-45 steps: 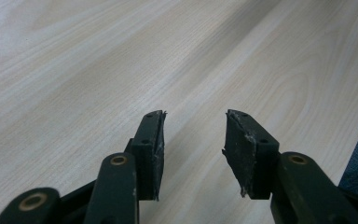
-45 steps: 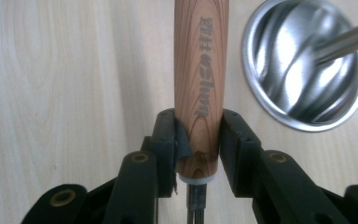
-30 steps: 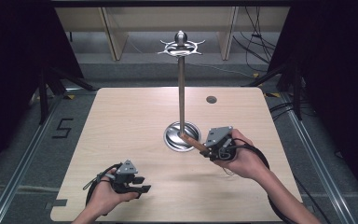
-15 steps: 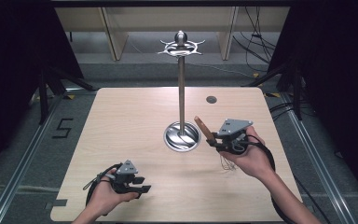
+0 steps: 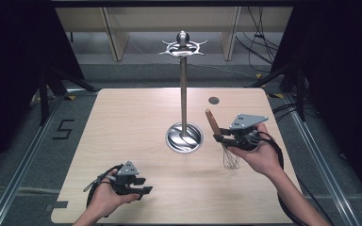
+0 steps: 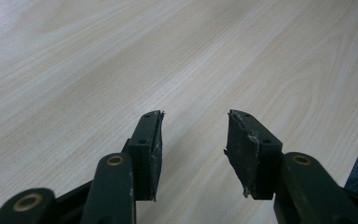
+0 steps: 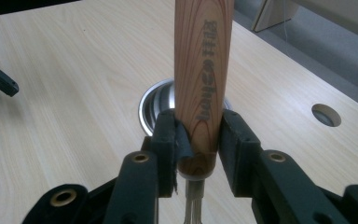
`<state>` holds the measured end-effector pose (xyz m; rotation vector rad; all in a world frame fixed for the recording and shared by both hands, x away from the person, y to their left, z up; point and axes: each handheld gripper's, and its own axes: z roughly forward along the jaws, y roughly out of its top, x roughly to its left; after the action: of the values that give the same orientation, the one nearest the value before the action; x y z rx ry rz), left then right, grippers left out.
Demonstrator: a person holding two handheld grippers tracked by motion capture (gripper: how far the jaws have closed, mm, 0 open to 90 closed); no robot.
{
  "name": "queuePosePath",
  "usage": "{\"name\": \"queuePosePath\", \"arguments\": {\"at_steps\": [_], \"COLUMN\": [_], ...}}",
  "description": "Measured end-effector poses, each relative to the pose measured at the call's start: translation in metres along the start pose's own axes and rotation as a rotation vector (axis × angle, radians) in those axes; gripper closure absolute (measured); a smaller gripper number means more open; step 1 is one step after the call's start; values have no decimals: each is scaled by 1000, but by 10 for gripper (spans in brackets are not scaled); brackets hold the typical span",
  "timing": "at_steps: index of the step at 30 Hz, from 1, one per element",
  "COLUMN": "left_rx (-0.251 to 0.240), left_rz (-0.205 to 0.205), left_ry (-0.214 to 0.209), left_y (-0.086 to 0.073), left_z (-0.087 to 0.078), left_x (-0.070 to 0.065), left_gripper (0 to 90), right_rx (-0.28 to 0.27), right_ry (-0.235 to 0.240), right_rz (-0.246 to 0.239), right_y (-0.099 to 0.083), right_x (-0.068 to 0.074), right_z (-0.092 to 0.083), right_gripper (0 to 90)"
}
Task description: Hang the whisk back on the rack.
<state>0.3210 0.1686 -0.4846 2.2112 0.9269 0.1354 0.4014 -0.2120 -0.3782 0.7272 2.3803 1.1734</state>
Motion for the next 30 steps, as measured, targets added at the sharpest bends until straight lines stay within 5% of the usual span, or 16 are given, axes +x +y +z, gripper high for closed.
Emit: {"name": "queuePosePath", "arguments": {"at_steps": [2,10,30], "left_rx": [-13,-41,-71], "left_rz": [-3,-6,-18], "left_ry": [-4,17,37], "left_y": [0,0,1], "left_z": [0,-1,-3], "left_x": [-1,0,2], "left_gripper": [541,503,449], "right_rx": [-9,-23,-55], "right_ry": [-8,-9,-24], "right_rz": [28,0,40], "right_y": [2,11,28], "right_x": [-1,-4,-8], "right_z": [-3,-7,-18], "right_gripper": [701,701,701]}}
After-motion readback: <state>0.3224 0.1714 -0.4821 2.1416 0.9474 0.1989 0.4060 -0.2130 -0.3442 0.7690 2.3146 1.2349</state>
